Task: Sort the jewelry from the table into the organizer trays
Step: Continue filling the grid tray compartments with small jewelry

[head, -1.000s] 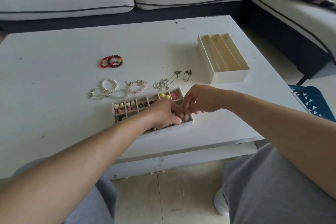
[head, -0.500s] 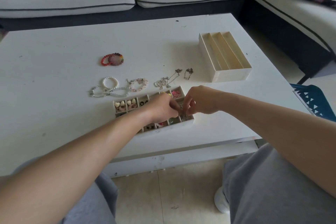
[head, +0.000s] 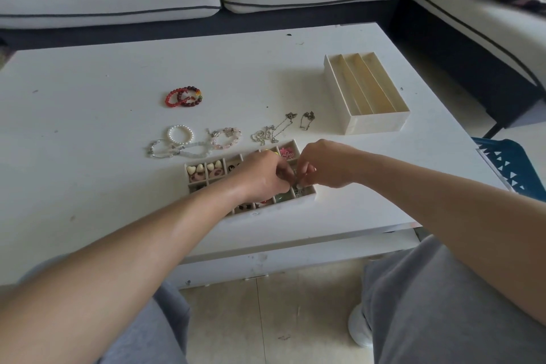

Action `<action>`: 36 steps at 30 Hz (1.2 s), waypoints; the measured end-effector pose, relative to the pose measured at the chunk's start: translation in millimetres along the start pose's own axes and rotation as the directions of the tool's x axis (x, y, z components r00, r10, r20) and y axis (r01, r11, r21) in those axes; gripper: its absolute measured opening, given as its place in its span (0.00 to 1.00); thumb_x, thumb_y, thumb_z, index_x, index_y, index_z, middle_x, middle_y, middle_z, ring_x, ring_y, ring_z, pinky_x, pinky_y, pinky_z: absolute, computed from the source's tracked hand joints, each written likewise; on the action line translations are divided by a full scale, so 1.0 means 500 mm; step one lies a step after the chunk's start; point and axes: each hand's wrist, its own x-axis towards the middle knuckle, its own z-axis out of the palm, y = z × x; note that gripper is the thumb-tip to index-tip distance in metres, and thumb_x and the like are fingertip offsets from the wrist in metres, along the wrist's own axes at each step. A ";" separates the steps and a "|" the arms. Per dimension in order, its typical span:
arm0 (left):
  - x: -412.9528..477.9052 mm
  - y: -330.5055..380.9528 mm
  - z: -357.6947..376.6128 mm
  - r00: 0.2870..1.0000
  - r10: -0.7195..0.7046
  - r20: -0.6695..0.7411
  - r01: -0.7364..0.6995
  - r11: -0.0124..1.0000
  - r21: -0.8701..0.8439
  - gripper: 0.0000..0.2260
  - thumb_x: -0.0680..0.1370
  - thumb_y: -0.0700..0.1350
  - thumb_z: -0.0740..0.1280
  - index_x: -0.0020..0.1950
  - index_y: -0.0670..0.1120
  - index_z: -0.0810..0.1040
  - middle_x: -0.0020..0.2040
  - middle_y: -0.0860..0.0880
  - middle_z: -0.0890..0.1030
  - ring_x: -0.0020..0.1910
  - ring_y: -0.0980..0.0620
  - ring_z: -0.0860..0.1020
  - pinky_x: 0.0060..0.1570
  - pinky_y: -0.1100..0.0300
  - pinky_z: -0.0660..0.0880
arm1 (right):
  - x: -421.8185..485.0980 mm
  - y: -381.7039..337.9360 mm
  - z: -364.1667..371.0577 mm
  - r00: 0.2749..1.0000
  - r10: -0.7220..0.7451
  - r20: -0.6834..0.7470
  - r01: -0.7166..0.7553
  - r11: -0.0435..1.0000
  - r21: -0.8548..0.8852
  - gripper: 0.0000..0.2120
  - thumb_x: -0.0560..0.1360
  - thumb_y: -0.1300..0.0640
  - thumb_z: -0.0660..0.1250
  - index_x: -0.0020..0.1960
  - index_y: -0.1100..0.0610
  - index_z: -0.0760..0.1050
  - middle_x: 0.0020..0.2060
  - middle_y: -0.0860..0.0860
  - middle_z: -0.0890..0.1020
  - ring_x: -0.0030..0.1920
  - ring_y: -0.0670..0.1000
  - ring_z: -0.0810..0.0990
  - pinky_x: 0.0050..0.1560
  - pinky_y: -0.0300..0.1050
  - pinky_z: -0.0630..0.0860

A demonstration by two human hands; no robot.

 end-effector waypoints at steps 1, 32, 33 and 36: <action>0.000 0.001 0.001 1.000 0.013 -0.013 -0.013 1.000 -0.012 0.09 0.77 0.44 0.68 0.49 0.56 0.85 0.45 0.56 0.82 0.39 0.56 0.80 0.33 0.64 0.72 | -0.003 0.002 -0.003 1.000 -0.012 0.017 0.011 1.000 0.022 0.07 0.77 0.46 0.71 0.53 0.45 0.84 0.46 0.46 0.82 0.50 0.52 0.79 0.51 0.47 0.77; -0.003 0.012 0.058 0.994 0.008 -0.112 0.010 0.988 0.154 0.12 0.75 0.54 0.70 0.41 0.47 0.84 0.35 0.48 0.82 0.37 0.48 0.81 0.33 0.58 0.70 | -0.014 0.020 -0.007 1.000 0.006 -0.016 -0.001 0.952 0.307 0.06 0.77 0.54 0.72 0.52 0.52 0.86 0.47 0.50 0.86 0.40 0.45 0.77 0.42 0.35 0.72; -0.003 0.012 0.060 0.994 0.016 -0.112 0.002 0.987 0.162 0.11 0.75 0.55 0.69 0.42 0.48 0.85 0.37 0.48 0.83 0.38 0.48 0.81 0.34 0.58 0.71 | -0.013 0.019 -0.005 1.000 0.015 -0.018 -0.009 0.959 0.284 0.06 0.77 0.53 0.72 0.51 0.51 0.86 0.47 0.50 0.86 0.44 0.48 0.79 0.47 0.40 0.74; -0.003 0.010 0.054 0.994 0.028 -0.103 -0.010 0.985 0.170 0.07 0.75 0.54 0.71 0.44 0.52 0.85 0.36 0.54 0.81 0.38 0.52 0.80 0.34 0.59 0.71 | -0.012 0.017 0.001 0.999 0.032 -0.032 -0.023 0.970 0.241 0.05 0.77 0.52 0.72 0.50 0.50 0.86 0.47 0.48 0.85 0.50 0.51 0.80 0.54 0.47 0.77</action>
